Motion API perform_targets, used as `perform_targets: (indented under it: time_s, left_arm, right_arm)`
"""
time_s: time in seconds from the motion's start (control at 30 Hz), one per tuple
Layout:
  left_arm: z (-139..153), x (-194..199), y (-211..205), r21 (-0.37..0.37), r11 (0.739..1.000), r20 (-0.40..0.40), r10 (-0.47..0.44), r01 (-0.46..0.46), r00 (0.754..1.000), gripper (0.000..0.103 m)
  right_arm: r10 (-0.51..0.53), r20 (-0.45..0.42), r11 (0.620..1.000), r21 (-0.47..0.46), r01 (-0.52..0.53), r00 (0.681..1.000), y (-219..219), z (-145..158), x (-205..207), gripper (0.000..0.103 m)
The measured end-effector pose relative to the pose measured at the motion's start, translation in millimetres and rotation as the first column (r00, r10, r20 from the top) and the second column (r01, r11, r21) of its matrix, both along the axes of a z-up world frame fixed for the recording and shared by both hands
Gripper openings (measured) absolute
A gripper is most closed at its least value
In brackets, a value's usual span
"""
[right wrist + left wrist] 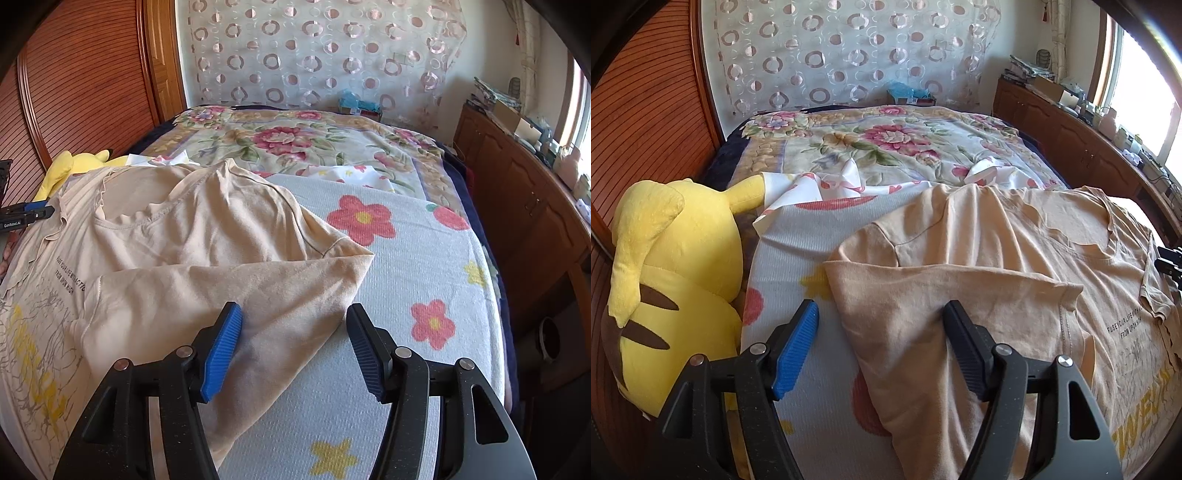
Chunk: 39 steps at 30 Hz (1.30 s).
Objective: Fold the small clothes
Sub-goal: 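Move the left gripper to the folded shirt side and close on it, then lift the shirt with both grippers and fold it over onto itself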
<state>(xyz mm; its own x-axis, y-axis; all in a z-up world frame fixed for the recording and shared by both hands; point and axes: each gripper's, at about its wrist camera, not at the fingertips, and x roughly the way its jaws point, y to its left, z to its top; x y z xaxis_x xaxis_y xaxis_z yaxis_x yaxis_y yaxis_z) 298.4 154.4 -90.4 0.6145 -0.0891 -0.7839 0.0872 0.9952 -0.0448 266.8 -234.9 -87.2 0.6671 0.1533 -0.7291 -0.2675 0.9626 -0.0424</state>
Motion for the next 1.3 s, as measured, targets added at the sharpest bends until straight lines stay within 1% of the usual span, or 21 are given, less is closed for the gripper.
perform_targets:
  time_s: [0.07,0.17,0.27,0.33,0.5,0.57,0.87,0.9,0.93,0.97,1.0,1.03,1.07,1.1,1.13,1.17,1.2,1.23,1.3]
  left_arm:
    - [1,1,0,-0.003,1.000,-0.007,-0.008,0.008,1.000,0.071]
    - [1,3,2,-0.015,1.000,-0.016,-0.019,0.019,1.000,0.071]
    - [3,6,7,-0.047,0.999,-0.019,-0.022,0.021,1.000,0.071]
    - [4,8,13,-0.077,0.997,-0.017,-0.020,0.019,1.000,0.068]
    - [7,10,21,-0.118,0.993,-0.009,-0.009,0.008,1.000,0.053]
    - [7,13,24,-0.133,0.991,-0.013,-0.006,0.005,1.000,0.052]
    - [3,15,19,-0.129,0.992,-0.013,-0.010,0.008,1.000,0.051]
    - [3,15,19,-0.130,0.991,-0.012,-0.013,0.011,1.000,0.049]
    - [3,15,17,-0.131,0.991,-0.012,-0.020,0.019,1.000,0.045]
    - [3,15,15,-0.130,0.991,-0.013,-0.027,0.025,1.000,0.035]
    - [4,15,14,-0.129,0.991,-0.014,-0.032,0.030,0.999,0.028]
    - [4,15,12,-0.126,0.991,-0.015,-0.037,0.035,0.999,0.025]
    - [4,15,11,-0.121,0.992,-0.017,-0.041,0.038,0.999,0.021]
    - [5,15,8,-0.110,0.993,-0.017,-0.043,0.041,0.999,0.016]
    - [5,15,6,-0.108,0.993,-0.022,-0.051,0.049,0.998,0.014]
    - [5,14,5,-0.109,0.993,-0.025,-0.057,0.054,0.998,0.010]
    - [6,14,4,-0.108,0.992,-0.026,-0.062,0.059,0.998,0.007]
    - [8,12,2,-0.105,0.992,-0.019,-0.066,0.064,0.998,0.006]
    - [15,6,-1,-0.103,0.992,0.008,-0.066,0.067,0.998,0.005]
  right_arm:
    - [-0.002,-0.001,1.000,0.003,0.002,1.000,0,0,0,0.062]
    - [-0.005,-0.004,1.000,0.008,0.005,1.000,-2,0,1,0.067]
    - [-0.001,-0.007,1.000,0.011,0.002,1.000,-2,-1,1,0.070]
    - [-0.005,-0.007,1.000,0.010,0.005,1.000,-3,0,1,0.070]
    - [-0.030,-0.012,0.999,0.017,0.030,0.999,-8,1,10,0.070]
    - [-0.028,-0.019,0.999,0.015,0.029,0.999,-8,2,16,0.070]
    - [-0.031,-0.028,1.000,0.006,0.031,0.999,-6,3,34,0.070]
    - [-0.032,-0.027,0.999,0.007,0.033,0.999,-5,2,34,0.070]
    - [-0.033,-0.025,0.999,0.007,0.033,0.999,-5,2,33,0.070]
    - [-0.032,-0.022,0.999,0.006,0.032,0.999,-4,1,33,0.070]
    - [-0.028,-0.020,1.000,0.004,0.028,0.999,-4,0,32,0.070]
    - [-0.023,-0.018,1.000,0.004,0.023,1.000,-3,0,31,0.068]
    - [-0.008,-0.016,1.000,0.008,0.008,1.000,-2,0,29,0.061]
    - [0.014,-0.014,1.000,0.010,-0.014,1.000,-2,1,29,0.046]
    - [0.045,-0.012,0.999,0.010,-0.045,0.999,1,1,27,0.038]
    - [0.072,-0.012,0.997,0.006,-0.072,0.997,4,2,25,0.024]
    - [0.092,-0.016,0.996,0.004,-0.092,0.996,7,2,24,0.013]
    - [0.111,-0.021,0.994,0.001,-0.111,0.994,10,3,23,0.011]
    - [0.116,-0.021,0.993,-0.018,-0.116,0.993,12,4,21,0.009]
